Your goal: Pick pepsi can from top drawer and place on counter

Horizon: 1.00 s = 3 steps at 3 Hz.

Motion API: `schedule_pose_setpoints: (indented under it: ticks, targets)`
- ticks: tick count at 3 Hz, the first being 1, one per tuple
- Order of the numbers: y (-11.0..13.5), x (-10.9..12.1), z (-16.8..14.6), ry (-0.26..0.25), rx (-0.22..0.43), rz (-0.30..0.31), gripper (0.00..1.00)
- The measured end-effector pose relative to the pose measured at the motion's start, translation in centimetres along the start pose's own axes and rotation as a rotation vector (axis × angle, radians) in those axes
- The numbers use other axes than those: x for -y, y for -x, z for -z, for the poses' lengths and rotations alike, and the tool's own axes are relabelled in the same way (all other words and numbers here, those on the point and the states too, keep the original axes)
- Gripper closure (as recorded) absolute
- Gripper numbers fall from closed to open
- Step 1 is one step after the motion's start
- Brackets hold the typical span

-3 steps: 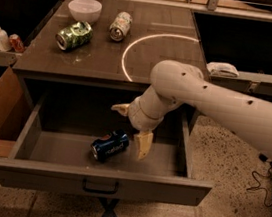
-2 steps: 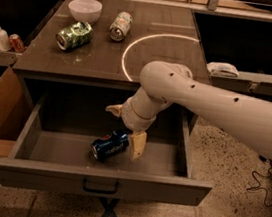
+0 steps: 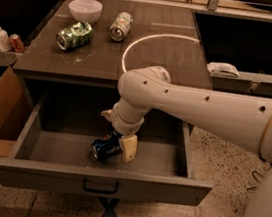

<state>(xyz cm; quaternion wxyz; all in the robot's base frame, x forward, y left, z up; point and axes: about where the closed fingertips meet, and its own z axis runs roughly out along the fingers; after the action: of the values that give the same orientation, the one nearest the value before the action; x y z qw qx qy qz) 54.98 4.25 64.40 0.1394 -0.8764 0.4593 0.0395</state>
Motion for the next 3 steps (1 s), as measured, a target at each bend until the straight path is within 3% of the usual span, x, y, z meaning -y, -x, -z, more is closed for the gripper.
schedule_pose_setpoints:
  ticks: [1, 3]
  targets:
    - [1.6, 0.8, -0.3, 0.029, -0.074, -0.029, 0.0]
    - [0.5, 0.5, -1.3, 0.037, -0.086, -0.018, 0.0]
